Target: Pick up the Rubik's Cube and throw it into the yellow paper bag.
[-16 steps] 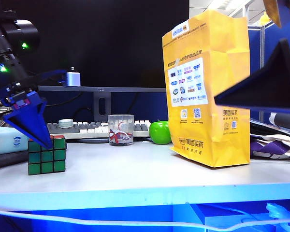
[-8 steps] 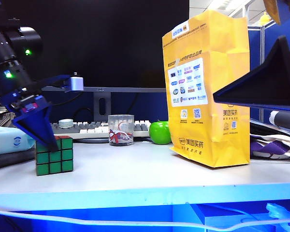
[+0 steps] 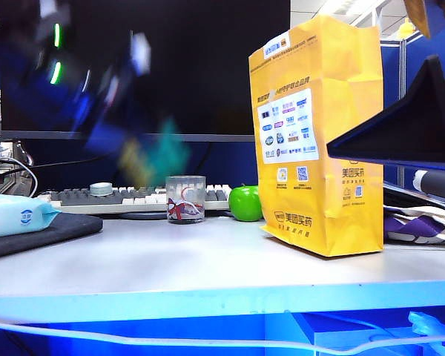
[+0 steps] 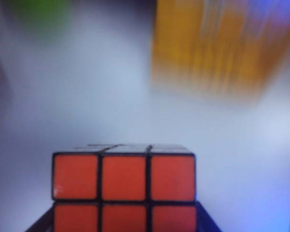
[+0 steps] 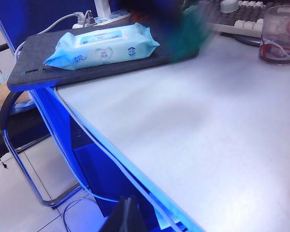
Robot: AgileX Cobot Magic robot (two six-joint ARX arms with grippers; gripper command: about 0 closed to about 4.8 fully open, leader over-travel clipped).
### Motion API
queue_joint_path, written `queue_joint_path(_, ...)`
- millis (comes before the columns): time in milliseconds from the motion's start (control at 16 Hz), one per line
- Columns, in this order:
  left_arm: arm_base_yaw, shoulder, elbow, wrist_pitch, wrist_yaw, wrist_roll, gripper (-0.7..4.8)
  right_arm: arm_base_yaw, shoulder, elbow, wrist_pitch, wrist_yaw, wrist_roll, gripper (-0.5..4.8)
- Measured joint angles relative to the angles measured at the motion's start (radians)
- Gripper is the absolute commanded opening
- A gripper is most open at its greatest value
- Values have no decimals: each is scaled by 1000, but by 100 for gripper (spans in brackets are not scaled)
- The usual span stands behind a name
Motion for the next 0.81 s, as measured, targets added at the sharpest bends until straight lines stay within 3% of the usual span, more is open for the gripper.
queue_joint_path(313, -53, -132, 183, 64, 68, -27, -6, 0, 0, 0, 4, 2, 0, -1)
queue_joint_path(501, -145, -143, 277, 71, 114, -28, -6, 0, 1, 118, 5, 37, -5, -1)
queue_joint_path(626, -164, -138, 279, 55, 123, -28, -6, -2, 1, 260, -81, 121, -84, -1)
queue_joint_path(813, -166, -138, 280, 56, 142, -36, -6, -28, 24, 449, -335, 205, -219, -1)
